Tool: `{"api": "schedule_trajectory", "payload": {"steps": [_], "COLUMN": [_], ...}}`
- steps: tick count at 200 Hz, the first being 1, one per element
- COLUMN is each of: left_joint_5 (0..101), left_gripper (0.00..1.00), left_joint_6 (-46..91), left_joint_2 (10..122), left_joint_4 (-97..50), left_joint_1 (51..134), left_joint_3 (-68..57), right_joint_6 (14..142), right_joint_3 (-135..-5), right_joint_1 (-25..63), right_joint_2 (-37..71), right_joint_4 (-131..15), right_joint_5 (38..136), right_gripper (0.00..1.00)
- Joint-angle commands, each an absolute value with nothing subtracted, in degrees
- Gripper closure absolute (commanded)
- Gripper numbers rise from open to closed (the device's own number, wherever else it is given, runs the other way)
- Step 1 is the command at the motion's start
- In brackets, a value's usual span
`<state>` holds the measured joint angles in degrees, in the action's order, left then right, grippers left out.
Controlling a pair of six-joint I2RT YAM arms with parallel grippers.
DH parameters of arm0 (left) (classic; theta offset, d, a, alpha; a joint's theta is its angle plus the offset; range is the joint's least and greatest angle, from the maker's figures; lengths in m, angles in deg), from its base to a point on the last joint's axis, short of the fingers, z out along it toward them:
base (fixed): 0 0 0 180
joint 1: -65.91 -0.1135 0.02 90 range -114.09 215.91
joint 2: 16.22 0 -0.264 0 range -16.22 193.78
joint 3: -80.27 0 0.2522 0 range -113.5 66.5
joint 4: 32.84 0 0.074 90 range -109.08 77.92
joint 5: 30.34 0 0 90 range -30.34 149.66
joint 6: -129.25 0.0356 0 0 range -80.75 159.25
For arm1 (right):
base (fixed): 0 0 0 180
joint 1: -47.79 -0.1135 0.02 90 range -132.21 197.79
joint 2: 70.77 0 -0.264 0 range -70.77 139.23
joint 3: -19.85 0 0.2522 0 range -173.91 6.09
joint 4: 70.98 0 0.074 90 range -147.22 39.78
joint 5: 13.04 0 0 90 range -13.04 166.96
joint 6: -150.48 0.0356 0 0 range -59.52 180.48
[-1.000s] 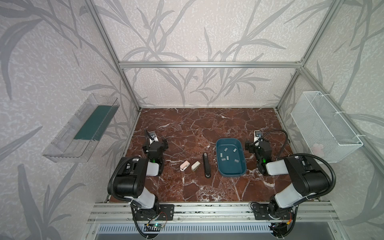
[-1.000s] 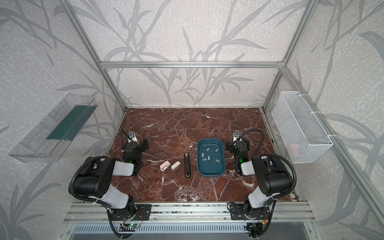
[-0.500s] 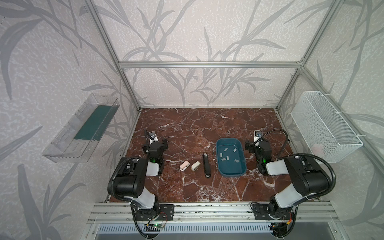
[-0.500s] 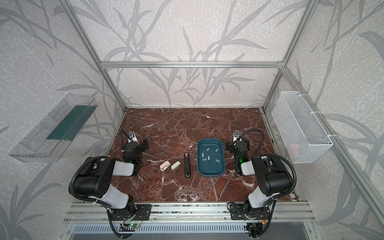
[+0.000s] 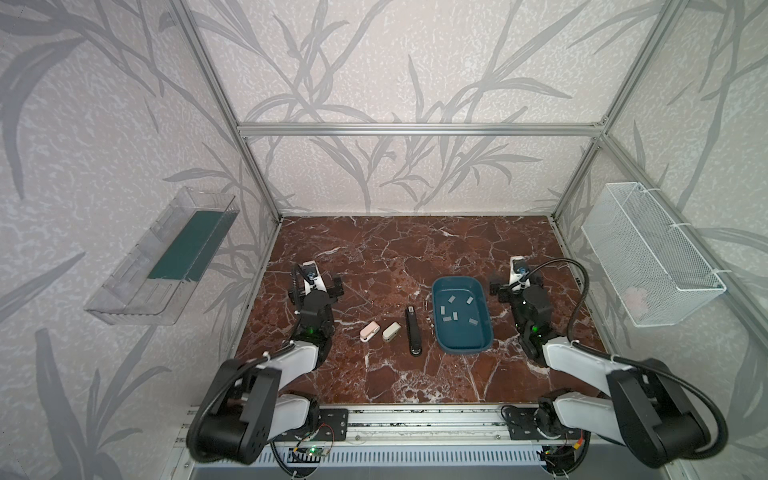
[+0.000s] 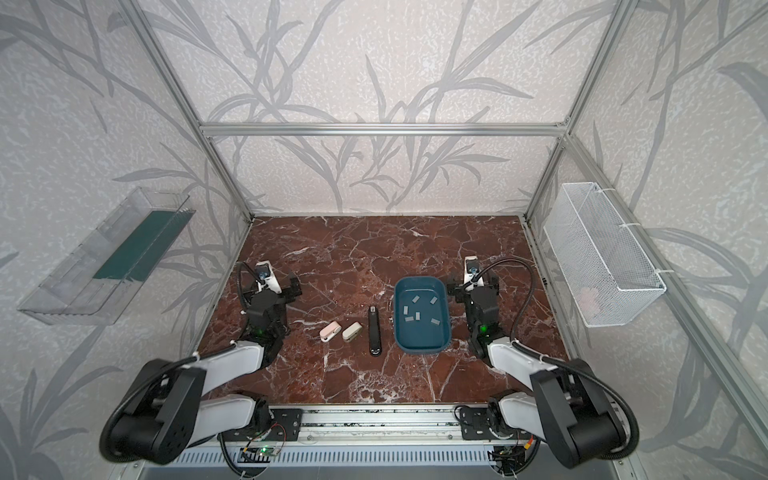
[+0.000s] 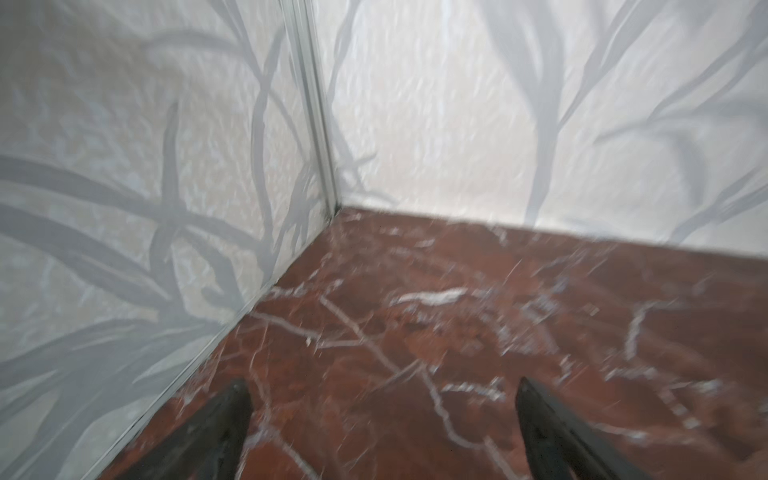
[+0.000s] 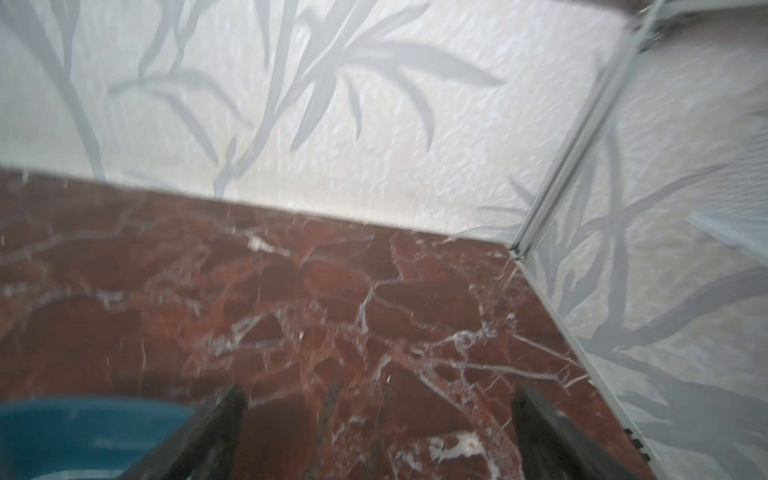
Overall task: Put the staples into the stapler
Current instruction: 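Reach the left gripper to the black stapler while the right moves over the tub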
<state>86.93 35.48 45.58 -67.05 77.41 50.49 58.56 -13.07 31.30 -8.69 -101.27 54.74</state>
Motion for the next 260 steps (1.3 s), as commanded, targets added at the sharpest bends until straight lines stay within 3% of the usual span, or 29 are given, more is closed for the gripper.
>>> {"api": "schedule_trajectory", "payload": {"steps": [1,13,35,57,75,95,121,140,164,187,215,260], "left_joint_5": [80.46,75.37,66.39,68.73,64.83,60.72,61.43,58.56,52.27,47.31,30.66,20.22], "left_gripper": [0.01,0.01,0.01,0.01,0.01,0.01,0.01,0.01,0.02,0.05,0.22,0.22], "left_joint_6": [24.80,20.55,18.86,13.65,12.93,11.54,8.32,10.98,20.88,34.08,59.03,81.98], "left_joint_2": [31.14,24.67,17.68,11.79,9.10,6.74,14.03,23.60,35.81,41.17,42.63,48.70], "left_joint_4": [-46.70,-35.40,-23.96,-18.58,-18.34,-18.56,-17.80,-16.02,-11.22,-12.78,-16.79,-9.53], "left_joint_1": [77.32,77.25,77.11,76.73,76.54,76.54,76.59,76.59,76.54,76.63,77.28,78.05], "left_joint_3": [47.59,43.34,36.82,34.37,32.71,29.41,22.30,13.59,3.06,1.51,9.33,13.75], "right_joint_6": [72.28,78.48,82.01,87.66,88.15,85.92,86.27,88.49,91.76,96.17,98.51,100.00], "right_joint_3": [-16.14,-18.58,-17.87,-23.30,-25.78,-29.01,-31.83,-31.71,-32.82,-32.68,-30.96,-30.73], "right_joint_1": [31.51,31.67,31.62,31.08,27.13,14.42,-4.88,-15.72,-24.33,-28.31,-29.12,-29.03], "right_joint_2": [-25.39,-35.43,-45.10,-43.39,-38.12,-32.96,-27.83,-24.79,-20.10,-16.14,-11.78,-6.41], "right_joint_4": [-75.85,-63.74,-62.49,-50.88,-47.73,-43.07,-39.24,-39.38,-36.79,-35.17,-38.35,-39.18], "right_joint_5": [50.36,54.90,69.33,75.12,79.72,72.40,59.02,54.85,51.22,49.88,51.48,48.70], "right_gripper": [0.01,0.01,0.01,0.01,0.01,0.01,0.00,0.16,0.30,0.42,0.44,0.45]}}
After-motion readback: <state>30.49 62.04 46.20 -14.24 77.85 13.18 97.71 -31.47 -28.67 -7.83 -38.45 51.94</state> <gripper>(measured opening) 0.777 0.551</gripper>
